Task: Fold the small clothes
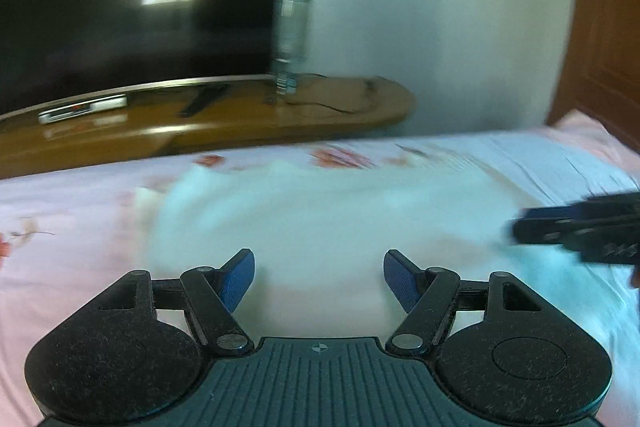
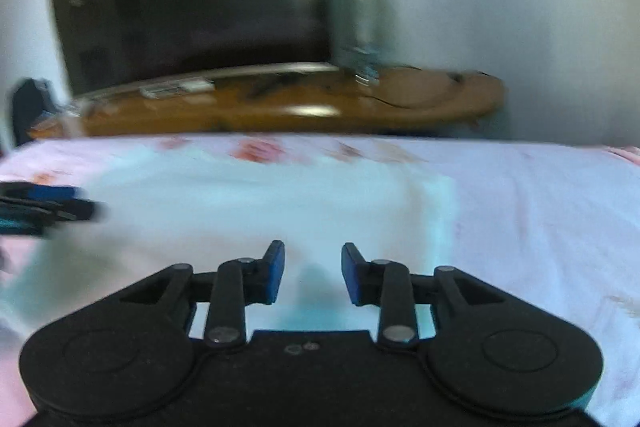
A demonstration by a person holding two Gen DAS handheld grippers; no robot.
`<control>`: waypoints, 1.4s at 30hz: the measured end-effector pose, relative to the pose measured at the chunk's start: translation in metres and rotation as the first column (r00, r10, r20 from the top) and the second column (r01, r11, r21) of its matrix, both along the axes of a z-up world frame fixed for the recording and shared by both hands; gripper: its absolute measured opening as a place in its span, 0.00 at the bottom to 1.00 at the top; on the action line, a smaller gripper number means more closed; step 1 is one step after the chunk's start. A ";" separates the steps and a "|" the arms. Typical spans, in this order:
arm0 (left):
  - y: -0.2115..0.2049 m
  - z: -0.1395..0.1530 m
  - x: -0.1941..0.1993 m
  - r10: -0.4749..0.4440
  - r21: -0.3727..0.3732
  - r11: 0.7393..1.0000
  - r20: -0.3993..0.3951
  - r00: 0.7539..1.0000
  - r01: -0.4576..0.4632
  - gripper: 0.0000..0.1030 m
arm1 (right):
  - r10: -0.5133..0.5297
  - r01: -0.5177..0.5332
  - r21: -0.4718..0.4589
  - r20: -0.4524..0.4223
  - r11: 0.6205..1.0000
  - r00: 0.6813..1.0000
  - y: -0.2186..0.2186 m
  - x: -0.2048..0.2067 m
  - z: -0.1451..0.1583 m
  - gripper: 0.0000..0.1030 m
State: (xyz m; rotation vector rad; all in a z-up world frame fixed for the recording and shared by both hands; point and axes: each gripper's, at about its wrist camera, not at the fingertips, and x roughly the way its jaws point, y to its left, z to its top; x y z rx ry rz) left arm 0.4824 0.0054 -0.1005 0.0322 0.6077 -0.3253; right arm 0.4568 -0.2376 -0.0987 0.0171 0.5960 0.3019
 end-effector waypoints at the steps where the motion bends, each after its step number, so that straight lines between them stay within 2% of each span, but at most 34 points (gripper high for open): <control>1: -0.010 -0.005 -0.003 -0.021 0.016 1.000 -0.013 1.000 0.021 0.69 | 0.027 -0.027 -0.009 -0.005 1.000 1.000 0.012 -0.005 -0.003 0.30; 3: -0.021 -0.016 -0.005 -0.017 0.058 0.998 -0.039 0.999 0.019 0.69 | 0.057 -0.057 -0.033 -0.016 0.998 0.998 0.028 -0.011 -0.011 0.30; 6: -0.025 -0.021 -0.010 -0.018 0.111 0.994 -0.021 1.000 0.021 0.69 | 0.032 -0.037 -0.059 -0.090 0.998 0.995 0.033 -0.006 -0.032 0.28; 8: -0.019 -0.009 -0.016 -0.010 0.084 0.996 -0.003 1.000 0.011 0.69 | 0.022 -0.026 -0.036 -0.091 0.999 0.996 0.026 -0.007 -0.030 0.26; 10: -0.012 -0.002 -0.021 0.012 0.046 0.999 0.009 1.000 -0.012 0.69 | 0.020 -0.021 -0.016 -0.065 1.000 0.998 0.020 -0.015 -0.019 0.30; 11: -0.011 0.000 -0.025 0.013 0.023 1.000 -0.002 1.000 -0.013 0.69 | 0.037 -0.038 -0.001 -0.039 0.999 0.999 0.018 -0.021 -0.014 0.32; 13: -0.012 0.002 -0.035 0.010 -0.006 1.000 -0.009 1.000 -0.010 0.69 | 0.074 -0.074 0.016 -0.047 0.997 0.996 0.025 -0.029 -0.010 0.31; 15: -0.015 0.000 -0.049 -0.006 0.003 1.000 -0.003 1.000 0.006 0.69 | 0.119 -0.118 0.020 -0.048 0.993 0.992 0.033 -0.038 -0.012 0.31; 18: -0.020 -0.020 -0.062 -0.012 0.066 0.998 -0.055 0.998 0.015 0.69 | 0.139 -0.139 0.007 -0.110 0.990 0.984 0.041 -0.052 -0.032 0.29; 19: -0.021 -0.024 -0.072 -0.023 0.100 0.995 -0.019 1.000 0.025 0.69 | 0.136 -0.138 -0.009 -0.103 0.990 0.985 0.043 -0.054 -0.039 0.30; 21: -0.019 -0.018 -0.075 -0.023 0.116 0.993 -0.034 0.999 0.027 0.69 | 0.131 -0.132 -0.009 -0.075 0.991 0.988 0.042 -0.061 -0.040 0.29; 23: -0.015 -0.009 -0.079 -0.011 0.102 0.995 -0.025 1.000 0.014 0.69 | 0.117 -0.115 0.025 -0.092 0.993 0.989 0.038 -0.062 -0.034 0.29; 26: -0.014 -0.005 -0.083 -0.022 0.036 0.999 -0.044 0.999 0.023 0.69 | 0.129 -0.125 0.062 -0.059 0.990 0.990 0.040 -0.069 -0.026 0.30; 28: -0.019 -0.017 -0.079 0.004 0.085 0.996 -0.080 0.997 0.003 0.69 | 0.137 -0.131 0.077 -0.076 0.988 0.988 0.047 -0.069 -0.030 0.28; 29: -0.019 -0.019 -0.084 -0.002 0.089 0.996 -0.056 0.998 0.007 0.69 | 0.127 -0.119 0.081 -0.106 0.990 0.986 0.048 -0.068 -0.033 0.23; 30: -0.018 -0.019 -0.086 0.003 0.089 0.996 -0.052 0.999 0.002 0.69 | 0.120 -0.111 0.083 -0.118 0.990 0.986 0.047 -0.068 -0.038 0.24; 32: -0.011 -0.016 -0.091 0.028 0.113 0.993 -0.040 0.999 -0.023 0.69 | 0.136 -0.131 0.058 -0.086 0.990 0.987 0.046 -0.074 -0.040 0.24; 34: 0.009 -0.019 -0.098 0.074 0.129 0.989 -0.031 0.997 -0.069 0.69 | 0.119 -0.117 0.031 -0.085 0.993 0.989 0.038 -0.078 -0.034 0.24; 36: 0.037 -0.021 -0.105 0.087 0.055 0.995 -0.048 0.995 -0.085 0.70 | 0.027 -0.026 0.013 -0.080 1.000 0.996 0.012 -0.083 -0.030 0.24; 37: 0.044 -0.021 -0.106 0.085 0.045 0.996 -0.053 0.995 -0.083 0.70 | -0.029 0.031 0.022 -0.083 0.999 0.996 -0.009 -0.086 -0.029 0.24; 38: 0.047 -0.021 -0.107 0.073 0.050 0.996 -0.058 0.996 -0.070 0.70 | -0.079 0.083 0.036 -0.086 0.996 0.993 -0.031 -0.091 -0.030 0.20; 40: 0.044 -0.023 -0.107 0.065 0.069 0.996 -0.054 0.996 -0.062 0.72 | -0.098 0.111 0.132 -0.098 0.985 0.990 -0.062 -0.100 -0.034 0.15; 42: 0.041 -0.022 -0.104 0.068 0.081 0.995 -0.055 0.996 -0.063 0.73 | -0.097 0.113 0.159 -0.102 0.981 0.990 -0.066 -0.103 -0.034 0.15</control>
